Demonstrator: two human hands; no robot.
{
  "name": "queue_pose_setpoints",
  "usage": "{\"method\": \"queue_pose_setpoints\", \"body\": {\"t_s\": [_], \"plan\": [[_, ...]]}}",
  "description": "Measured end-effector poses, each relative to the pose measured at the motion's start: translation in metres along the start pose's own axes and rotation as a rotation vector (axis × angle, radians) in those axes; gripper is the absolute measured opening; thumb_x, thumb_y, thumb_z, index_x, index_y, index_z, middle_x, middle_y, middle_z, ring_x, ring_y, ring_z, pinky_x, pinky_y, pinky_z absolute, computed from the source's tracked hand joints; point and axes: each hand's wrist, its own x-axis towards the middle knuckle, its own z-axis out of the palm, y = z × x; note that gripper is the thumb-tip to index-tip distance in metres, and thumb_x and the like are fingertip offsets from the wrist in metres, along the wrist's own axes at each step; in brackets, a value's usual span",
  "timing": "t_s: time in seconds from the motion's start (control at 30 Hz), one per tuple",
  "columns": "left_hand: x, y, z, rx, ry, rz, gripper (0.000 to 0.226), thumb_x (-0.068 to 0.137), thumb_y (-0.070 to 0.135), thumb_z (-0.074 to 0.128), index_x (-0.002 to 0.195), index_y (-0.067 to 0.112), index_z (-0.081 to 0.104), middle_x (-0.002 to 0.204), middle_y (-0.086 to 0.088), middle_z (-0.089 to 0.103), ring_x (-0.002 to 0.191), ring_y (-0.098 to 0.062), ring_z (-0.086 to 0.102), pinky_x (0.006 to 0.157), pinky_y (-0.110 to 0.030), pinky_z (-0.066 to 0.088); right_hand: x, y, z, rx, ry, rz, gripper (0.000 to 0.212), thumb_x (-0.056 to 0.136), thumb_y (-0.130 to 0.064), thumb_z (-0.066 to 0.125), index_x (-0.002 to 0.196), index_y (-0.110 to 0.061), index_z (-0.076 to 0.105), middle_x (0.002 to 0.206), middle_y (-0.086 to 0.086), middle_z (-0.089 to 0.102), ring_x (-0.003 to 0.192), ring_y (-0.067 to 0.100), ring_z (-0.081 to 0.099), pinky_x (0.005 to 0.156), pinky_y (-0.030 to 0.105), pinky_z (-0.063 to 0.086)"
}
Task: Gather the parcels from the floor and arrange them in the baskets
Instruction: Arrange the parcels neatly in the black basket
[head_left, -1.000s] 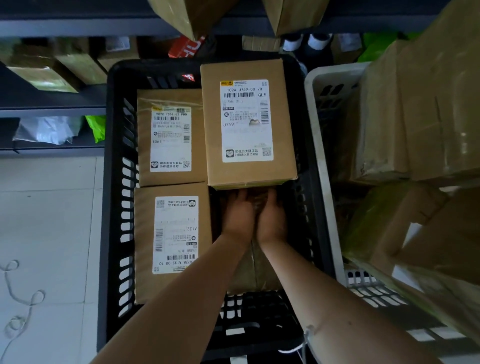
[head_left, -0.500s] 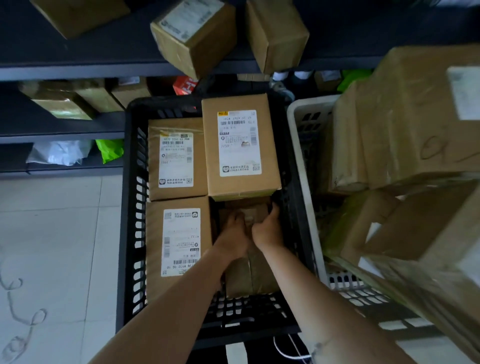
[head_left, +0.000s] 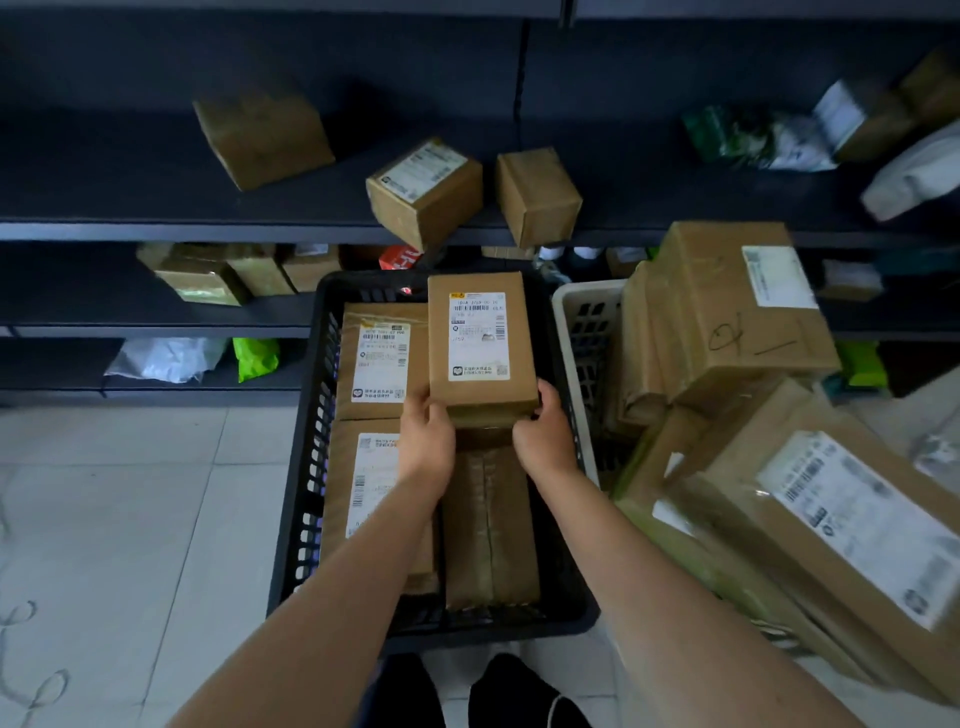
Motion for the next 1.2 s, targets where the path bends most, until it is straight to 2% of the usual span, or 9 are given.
{"method": "queue_pose_setpoints", "body": {"t_s": [0.1,0.2,0.37,0.5,0.63,0.8,0.9,1.1,1.2], "plan": [[-0.005,0.013,-0.008,-0.116,-0.037,-0.057,0.044,0.103,0.030,0.028,0.144,0.021,0.039,0.140,-0.008,0.049,0.125,-0.030,0.045,0.105,-0.040,0.035,-0.004,-0.008,-0.005,0.095,0.027,0.027,0.037,0.094,-0.010,0.045,0.129,-0.020,0.052,0.117,0.004,0.056,0.098,0.021,0.055,0.078,0.031,0.044],[-0.006,0.016,-0.020,-0.202,0.008,-0.085,0.044,0.102,0.033,0.027,0.142,0.023,0.041,0.138,0.000,0.049,0.118,-0.022,0.045,0.098,-0.036,0.034,-0.014,-0.012,-0.008,0.160,0.066,0.008,0.010,0.101,-0.019,0.037,0.097,-0.012,0.044,0.092,0.004,0.050,0.076,0.018,0.048,0.061,0.031,0.035],[-0.017,0.010,-0.022,-0.254,0.008,-0.137,0.058,0.100,0.052,0.034,0.149,0.021,0.036,0.151,-0.003,0.040,0.139,-0.027,0.036,0.115,-0.042,0.027,-0.022,-0.015,-0.006,0.190,0.191,0.049,0.032,0.103,-0.039,0.039,0.103,-0.007,0.046,0.090,0.003,0.055,0.081,0.019,0.054,0.066,0.033,0.037],[-0.021,0.004,-0.026,-0.129,0.009,-0.162,0.059,0.079,0.057,0.052,0.129,0.025,0.056,0.134,-0.006,0.052,0.121,-0.028,0.049,0.108,-0.046,0.039,-0.015,-0.006,-0.003,0.092,0.114,0.111,0.047,0.095,-0.058,0.046,0.102,-0.011,0.049,0.107,0.008,0.062,0.094,0.026,0.061,0.078,0.038,0.049],[-0.019,-0.006,-0.036,0.012,-0.076,-0.188,0.040,0.088,0.049,0.045,0.118,0.024,0.057,0.130,-0.008,0.047,0.113,-0.029,0.049,0.105,-0.049,0.040,-0.017,0.010,-0.007,-0.076,-0.030,0.251,0.096,0.078,-0.087,0.021,0.135,-0.014,0.046,0.124,0.011,0.063,0.107,0.034,0.063,0.090,0.048,0.053],[-0.043,-0.034,-0.022,0.323,-0.156,-0.193,0.065,0.093,0.057,0.046,0.134,0.007,0.040,0.120,-0.010,0.054,0.105,-0.027,0.054,0.088,-0.036,0.043,-0.031,0.031,-0.008,-0.579,-0.040,0.106,0.068,0.099,-0.063,0.022,0.120,-0.009,0.058,0.101,0.008,0.064,0.088,0.027,0.062,0.073,0.034,0.050],[-0.053,-0.061,-0.010,0.466,-0.146,-0.211,0.076,0.088,0.060,0.052,0.136,0.004,0.037,0.131,-0.013,0.052,0.117,-0.032,0.053,0.097,-0.040,0.045,-0.035,0.032,0.004,-0.821,-0.100,0.123,0.048,0.101,-0.042,0.039,0.134,-0.009,0.047,0.130,0.011,0.055,0.115,0.029,0.058,0.085,0.036,0.049],[-0.054,-0.070,-0.006,0.426,-0.090,0.003,0.057,0.089,0.051,0.062,0.123,0.009,0.043,0.118,-0.005,0.052,0.105,-0.022,0.055,0.087,-0.036,0.048,-0.040,0.050,0.015,-0.634,0.068,0.057,0.038,0.101,-0.028,0.040,0.130,-0.004,0.044,0.133,0.014,0.049,0.115,0.031,0.056,0.085,0.038,0.050],[-0.056,-0.079,0.000,0.511,-0.147,0.065,0.052,0.095,0.035,0.057,0.133,0.007,0.035,0.131,-0.009,0.046,0.115,-0.026,0.052,0.092,-0.037,0.046,-0.037,0.067,0.025,-0.471,0.039,0.136,0.046,0.100,-0.027,0.043,0.139,-0.005,0.035,0.139,0.015,0.044,0.117,0.033,0.055,0.089,0.042,0.053]]}}
